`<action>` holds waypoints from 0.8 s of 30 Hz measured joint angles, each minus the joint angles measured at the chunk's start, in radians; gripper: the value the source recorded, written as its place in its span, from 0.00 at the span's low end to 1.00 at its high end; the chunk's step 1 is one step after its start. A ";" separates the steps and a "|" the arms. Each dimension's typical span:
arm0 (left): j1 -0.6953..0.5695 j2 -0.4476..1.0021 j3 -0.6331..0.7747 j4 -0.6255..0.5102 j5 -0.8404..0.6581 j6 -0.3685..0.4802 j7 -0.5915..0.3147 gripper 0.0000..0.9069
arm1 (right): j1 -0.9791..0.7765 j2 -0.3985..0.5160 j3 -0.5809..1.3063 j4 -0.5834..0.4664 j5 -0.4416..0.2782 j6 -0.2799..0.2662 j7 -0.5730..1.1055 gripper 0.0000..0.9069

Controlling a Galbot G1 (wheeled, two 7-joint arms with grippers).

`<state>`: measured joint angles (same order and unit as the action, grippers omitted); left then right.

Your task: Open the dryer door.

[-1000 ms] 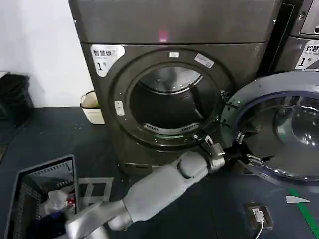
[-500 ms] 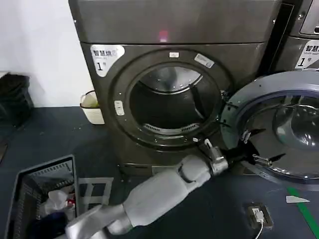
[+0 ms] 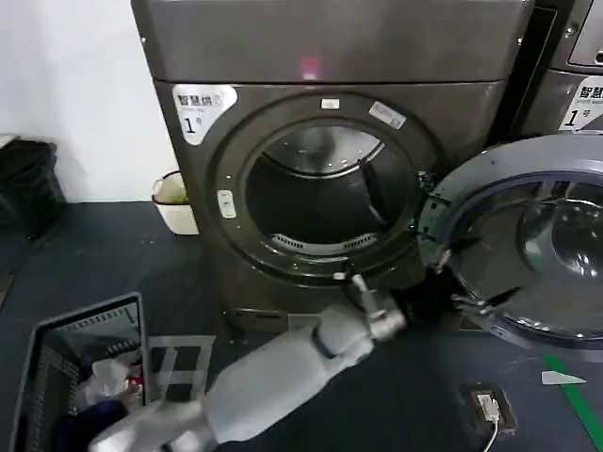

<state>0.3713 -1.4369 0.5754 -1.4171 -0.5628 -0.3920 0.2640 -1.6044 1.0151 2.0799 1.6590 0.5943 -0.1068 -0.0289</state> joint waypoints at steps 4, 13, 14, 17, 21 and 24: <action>0.012 0.076 -0.007 -0.056 -0.008 0.029 0.035 1.00 | 0.003 0.000 -0.001 0.008 -0.015 0.006 -0.002 1.00; -0.007 0.318 -0.003 -0.150 0.084 0.070 0.137 1.00 | 0.018 0.010 0.013 0.023 -0.061 0.021 0.002 1.00; -0.012 0.350 -0.003 -0.154 0.088 0.072 0.153 1.00 | 0.018 0.010 0.017 0.023 -0.068 0.022 0.003 1.00; -0.025 0.450 -0.009 -0.167 0.098 0.087 0.212 1.00 | 0.020 0.011 0.026 0.018 -0.098 0.026 0.007 1.00; -0.038 0.598 -0.021 -0.187 0.125 0.126 0.290 1.00 | 0.020 0.014 0.040 0.015 -0.143 0.026 0.022 1.00; -0.048 0.700 -0.018 -0.203 0.131 0.156 0.327 1.00 | 0.018 0.009 0.057 0.010 -0.163 0.016 0.032 1.00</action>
<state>0.3228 -0.7372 0.5571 -1.6202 -0.4322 -0.2359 0.5909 -1.5861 1.0239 2.1371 1.6688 0.4317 -0.0908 0.0034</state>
